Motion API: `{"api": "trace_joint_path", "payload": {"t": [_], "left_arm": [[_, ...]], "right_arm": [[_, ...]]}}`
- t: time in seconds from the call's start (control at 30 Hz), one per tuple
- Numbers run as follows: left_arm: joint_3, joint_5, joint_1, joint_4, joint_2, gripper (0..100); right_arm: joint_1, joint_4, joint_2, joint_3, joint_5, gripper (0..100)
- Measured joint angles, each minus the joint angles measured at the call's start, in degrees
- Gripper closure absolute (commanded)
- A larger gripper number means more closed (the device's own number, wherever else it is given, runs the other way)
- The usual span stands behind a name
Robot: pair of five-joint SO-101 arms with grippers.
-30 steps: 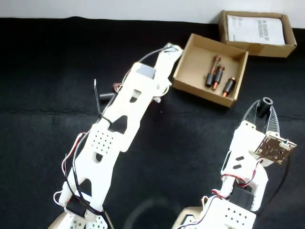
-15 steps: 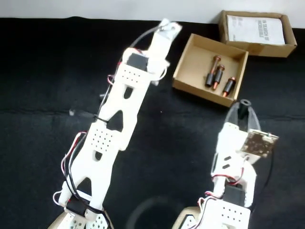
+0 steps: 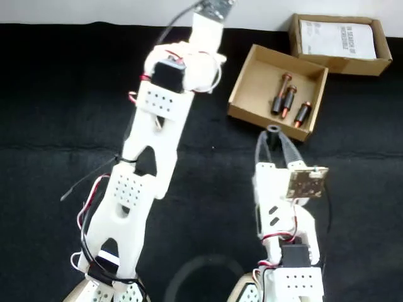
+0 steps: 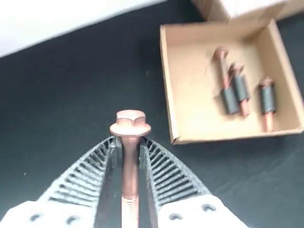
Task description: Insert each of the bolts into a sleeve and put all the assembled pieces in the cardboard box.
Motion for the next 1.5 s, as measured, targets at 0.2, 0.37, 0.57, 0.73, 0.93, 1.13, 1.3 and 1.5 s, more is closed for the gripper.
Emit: {"api": "trace_joint_path", "payload": {"t": [0.2, 0.37, 0.57, 0.73, 0.93, 1.13, 1.3, 1.5], "left_arm": [[-0.1, 5.5, 0.0, 1.9, -9.7, 99], [-0.1, 6.1, -0.2, 10.7, -16.4, 99], [-0.6, 8.7, -3.1, 13.6, -21.5, 99], [-0.6, 8.7, -3.7, 13.8, -26.8, 99], [-0.6, 1.8, -4.0, 13.8, -33.2, 99], [6.0, -0.9, -5.5, 13.9, -43.3, 99], [21.7, -3.3, -5.5, 13.9, -55.4, 99], [42.3, -4.0, -5.7, 13.9, -68.2, 99]], "right_arm": [[-5.0, 0.0, 0.0, 0.0, 0.0, 99.1], [-6.4, 0.0, 0.0, 0.0, 0.0, 99.1], [-6.6, 0.0, 0.0, 0.0, -0.5, 99.1], [-6.6, 0.0, 0.0, 0.0, -3.6, 99.1], [-6.6, 0.0, 0.0, 0.0, -3.8, 99.1], [-6.6, 0.0, 0.0, 0.0, -3.8, 99.1], [-6.6, 0.0, 0.0, 0.0, -3.8, 99.1], [-6.8, 0.0, 0.0, 0.0, -3.8, 99.1]]}}
